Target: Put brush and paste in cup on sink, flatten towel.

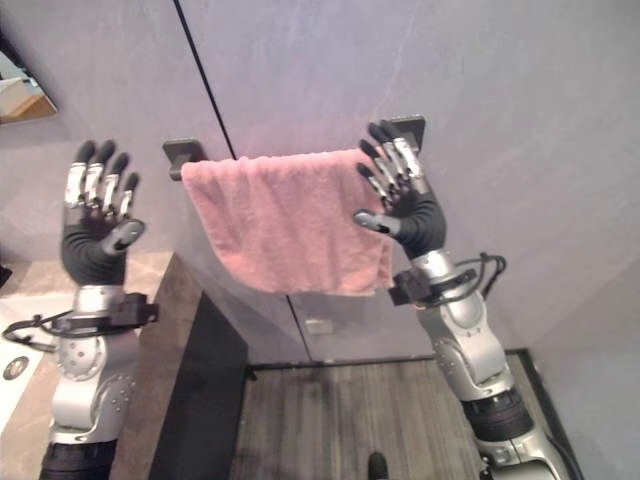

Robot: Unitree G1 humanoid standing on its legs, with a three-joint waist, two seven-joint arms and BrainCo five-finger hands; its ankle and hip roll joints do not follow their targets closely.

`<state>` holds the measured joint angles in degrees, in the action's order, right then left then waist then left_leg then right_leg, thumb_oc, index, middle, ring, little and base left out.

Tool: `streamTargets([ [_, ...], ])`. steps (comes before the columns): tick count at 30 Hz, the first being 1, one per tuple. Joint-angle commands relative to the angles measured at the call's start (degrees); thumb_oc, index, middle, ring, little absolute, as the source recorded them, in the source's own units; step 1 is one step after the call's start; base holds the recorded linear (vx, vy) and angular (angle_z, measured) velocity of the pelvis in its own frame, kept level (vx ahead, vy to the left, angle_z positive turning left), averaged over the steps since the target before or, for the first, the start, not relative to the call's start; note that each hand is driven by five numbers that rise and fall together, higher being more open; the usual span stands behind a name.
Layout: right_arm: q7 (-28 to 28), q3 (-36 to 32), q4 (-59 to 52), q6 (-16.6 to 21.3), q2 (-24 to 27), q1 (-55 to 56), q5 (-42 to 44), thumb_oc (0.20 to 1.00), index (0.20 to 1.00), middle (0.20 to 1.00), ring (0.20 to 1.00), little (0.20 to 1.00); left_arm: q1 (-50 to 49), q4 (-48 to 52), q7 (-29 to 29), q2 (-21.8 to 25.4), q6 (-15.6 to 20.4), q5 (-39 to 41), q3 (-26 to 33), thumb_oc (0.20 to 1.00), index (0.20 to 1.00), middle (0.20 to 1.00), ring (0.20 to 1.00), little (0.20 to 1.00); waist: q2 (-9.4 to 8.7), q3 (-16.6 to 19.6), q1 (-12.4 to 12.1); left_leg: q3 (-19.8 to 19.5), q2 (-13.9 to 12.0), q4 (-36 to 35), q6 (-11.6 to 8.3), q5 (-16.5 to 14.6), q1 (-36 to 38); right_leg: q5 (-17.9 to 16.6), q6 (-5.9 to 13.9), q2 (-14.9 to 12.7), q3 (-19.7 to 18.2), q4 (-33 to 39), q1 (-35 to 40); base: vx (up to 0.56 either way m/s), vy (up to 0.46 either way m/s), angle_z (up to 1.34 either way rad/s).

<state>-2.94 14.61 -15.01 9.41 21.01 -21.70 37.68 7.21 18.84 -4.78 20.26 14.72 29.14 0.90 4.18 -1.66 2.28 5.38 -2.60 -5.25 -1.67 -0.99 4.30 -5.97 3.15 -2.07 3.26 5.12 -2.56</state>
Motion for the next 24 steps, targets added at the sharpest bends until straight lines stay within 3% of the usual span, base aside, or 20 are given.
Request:
streamTargets([
  [1,0.0,3.5,4.2,4.7,-6.5,-8.0,8.0,1.0,1.0,1.0,1.0,1.0,8.4,-3.9,-1.3,1.7,3.7,3.1,-5.1,1.0,1.0,1.0,1.0,1.0,-3.79,3.0,0.7,0.7,1.0,0.2,-0.82,0.0,1.0,5.7,2.65,-2.8,-1.1,-0.2,6.5,0.0,-0.005,0.03],
  [9,3.6,5.5,10.8,5.8,-9.1,-13.1,9.2,1.0,1.0,1.0,1.0,1.0,15.3,-12.0,-3.2,-0.9,4.2,8.7,-9.4,1.0,1.0,1.0,1.0,1.0,-3.93,2.4,1.0,0.9,0.9,0.2,-0.87,0.3,0.2,5.3,2.66,-2.5,-1.3,-0.3,5.4,0.0,-0.001,0.0],
  [11,4.3,6.6,14.4,6.1,-11.6,-14.5,12.9,1.0,1.0,1.0,1.0,1.0,17.8,-15.6,-4.1,-1.9,4.2,10.4,-11.0,1.0,1.0,1.0,1.0,1.0,-3.89,2.2,1.0,0.8,0.9,0.2,-0.86,0.5,-0.4,5.2,2.71,-2.5,-1.3,-0.3,4.9,0.0,0.0,0.0],
  [24,7.1,6.1,23.2,7.4,-12.5,-20.6,13.2,1.0,1.0,1.0,1.0,1.0,24.9,-22.4,-5.5,-0.9,4.6,8.7,-13.3,1.0,1.0,1.0,1.0,1.0,-3.36,2.1,0.9,0.6,1.2,0.2,-0.94,0.6,-1.3,5.2,2.99,-2.6,-1.3,-0.1,4.1,0.01,-0.002,0.01],
])
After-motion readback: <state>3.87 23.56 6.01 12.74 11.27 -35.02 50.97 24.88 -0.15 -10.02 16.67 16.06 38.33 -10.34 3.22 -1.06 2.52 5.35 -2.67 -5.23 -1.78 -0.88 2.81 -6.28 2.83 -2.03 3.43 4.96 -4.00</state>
